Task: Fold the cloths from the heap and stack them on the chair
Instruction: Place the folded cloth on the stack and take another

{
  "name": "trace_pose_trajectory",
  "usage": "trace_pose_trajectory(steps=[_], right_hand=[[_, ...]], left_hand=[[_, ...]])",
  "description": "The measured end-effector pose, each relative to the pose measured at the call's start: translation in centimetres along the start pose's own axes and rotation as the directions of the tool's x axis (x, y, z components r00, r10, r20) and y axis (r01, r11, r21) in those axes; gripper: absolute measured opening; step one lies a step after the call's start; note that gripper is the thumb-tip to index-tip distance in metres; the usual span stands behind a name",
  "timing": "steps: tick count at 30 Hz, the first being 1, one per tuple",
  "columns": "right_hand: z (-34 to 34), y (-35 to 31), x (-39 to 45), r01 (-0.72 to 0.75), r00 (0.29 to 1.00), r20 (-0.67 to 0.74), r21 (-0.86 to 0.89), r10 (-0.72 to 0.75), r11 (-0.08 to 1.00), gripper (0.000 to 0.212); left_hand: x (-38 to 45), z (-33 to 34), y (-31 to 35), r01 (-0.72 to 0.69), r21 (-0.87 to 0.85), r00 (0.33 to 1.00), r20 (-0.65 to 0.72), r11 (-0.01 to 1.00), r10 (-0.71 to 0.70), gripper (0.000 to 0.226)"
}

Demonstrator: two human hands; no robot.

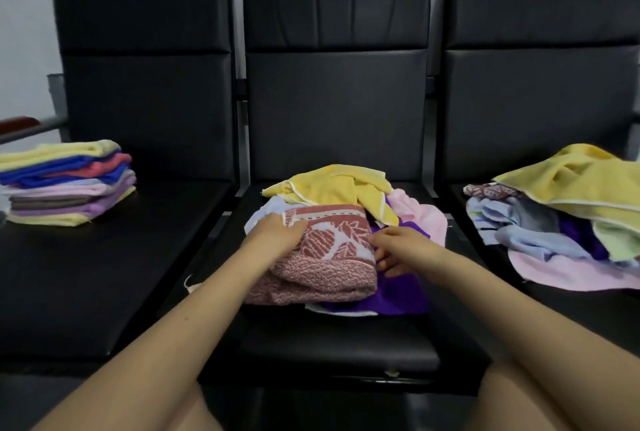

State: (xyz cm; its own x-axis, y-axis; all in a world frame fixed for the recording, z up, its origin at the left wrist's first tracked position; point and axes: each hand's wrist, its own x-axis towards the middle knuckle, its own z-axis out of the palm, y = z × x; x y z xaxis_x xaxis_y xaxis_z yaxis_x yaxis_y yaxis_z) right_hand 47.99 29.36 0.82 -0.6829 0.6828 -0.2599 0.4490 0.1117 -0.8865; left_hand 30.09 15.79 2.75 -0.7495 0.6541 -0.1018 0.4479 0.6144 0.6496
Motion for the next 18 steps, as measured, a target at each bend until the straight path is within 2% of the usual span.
trace_pose_trajectory(steps=[1, 3, 7, 10, 12, 15, 16, 18], right_hand=[[0.1, 0.2, -0.4, -0.003, 0.997, 0.072, 0.029, 0.001, 1.0, 0.02], [0.4, 0.3, -0.7, 0.017, 0.992, 0.123, 0.101, -0.029, 0.995, 0.021], [0.8, 0.0, -0.7, 0.081, 0.991, 0.087, 0.182, -0.098, 0.98, 0.023], [1.5, -0.9, -0.6, 0.126, 0.99, 0.033, 0.215, -0.136, 0.968, 0.024], [2.2, -1.7, -0.4, 0.162, 0.987, -0.01, 0.21, -0.163, 0.964, 0.026], [3.2, -2.5, -0.2, 0.211, 0.977, -0.065, 0.163, -0.203, 0.964, 0.034], [3.4, -2.7, -0.4, 0.232, 0.972, -0.075, 0.16, -0.223, 0.959, 0.035], [3.9, -3.1, -0.4, 0.27, 0.961, -0.1, 0.157, -0.257, 0.95, 0.033]], left_hand=[[-0.1, -0.1, 0.1, 0.015, -0.015, 1.0, 0.021, 1.0, -0.014, 0.057], [-0.1, -0.3, 0.1, 0.052, -0.009, 0.995, 0.087, 0.999, -0.051, 0.059], [-0.5, -1.5, -0.5, 0.147, 0.017, 0.967, 0.207, 0.989, -0.148, 0.071], [-0.6, -1.5, -1.4, 0.073, 0.028, 0.977, 0.199, 0.997, -0.077, 0.064], [-0.7, -1.4, -1.9, 0.082, -0.185, 0.973, 0.228, 0.979, -0.039, 0.054], [-1.1, -2.0, -2.4, 0.189, -0.527, 0.947, 0.321, 0.828, -0.012, 0.046], [-1.2, -2.2, -2.4, 0.202, -0.61, 0.95, 0.313, 0.766, -0.001, 0.044], [-1.1, -2.8, -2.5, 0.144, -0.711, 0.98, 0.199, 0.688, -0.001, 0.043]])
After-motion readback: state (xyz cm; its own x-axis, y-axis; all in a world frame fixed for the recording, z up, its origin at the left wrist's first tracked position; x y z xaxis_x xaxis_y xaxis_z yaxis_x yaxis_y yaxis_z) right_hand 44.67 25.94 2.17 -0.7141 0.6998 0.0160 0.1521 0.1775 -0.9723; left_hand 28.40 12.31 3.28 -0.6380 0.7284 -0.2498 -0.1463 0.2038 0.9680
